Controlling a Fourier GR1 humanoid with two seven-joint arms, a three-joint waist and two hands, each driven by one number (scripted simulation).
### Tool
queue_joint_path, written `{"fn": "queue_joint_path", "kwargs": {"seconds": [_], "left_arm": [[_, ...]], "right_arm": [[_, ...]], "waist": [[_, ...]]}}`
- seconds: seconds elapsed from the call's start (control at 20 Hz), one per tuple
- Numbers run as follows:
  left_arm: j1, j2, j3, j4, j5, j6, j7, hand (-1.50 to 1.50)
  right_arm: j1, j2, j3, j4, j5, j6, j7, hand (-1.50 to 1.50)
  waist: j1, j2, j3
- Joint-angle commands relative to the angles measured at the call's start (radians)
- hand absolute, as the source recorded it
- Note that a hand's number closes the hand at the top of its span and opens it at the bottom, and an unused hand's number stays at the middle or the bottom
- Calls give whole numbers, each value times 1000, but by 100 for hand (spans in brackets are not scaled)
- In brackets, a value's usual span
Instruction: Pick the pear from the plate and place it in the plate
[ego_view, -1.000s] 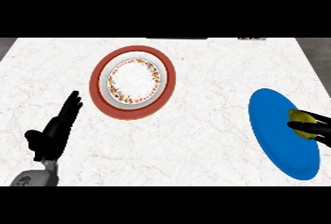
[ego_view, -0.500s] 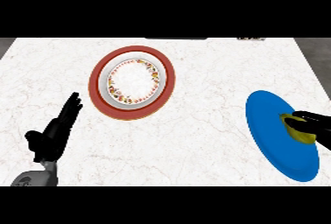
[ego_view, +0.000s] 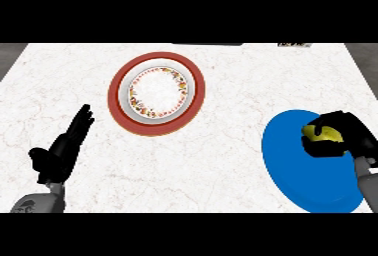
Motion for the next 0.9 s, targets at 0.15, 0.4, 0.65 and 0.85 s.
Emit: {"fn": "queue_joint_path", "kwargs": {"seconds": [0.15,0.4,0.65,0.85], "left_arm": [[66,-16,-9,-28,-11,10,-30,0],[41,-11,8,-34,-4,10,-10,0],[36,-21,12,-19,-11,13,-13,0],[2,-27,18,-16,-13,15,13,0]], "right_arm": [[-2,87,283,-291,435,-191,182,150],[-6,115,385,-520,663,-129,384,150],[-71,178,413,-617,858,-67,463,150],[-197,294,427,-674,945,117,516,150]], "waist": [[-18,0,9],[-26,5,10],[-22,9,11],[-19,11,11]]}}
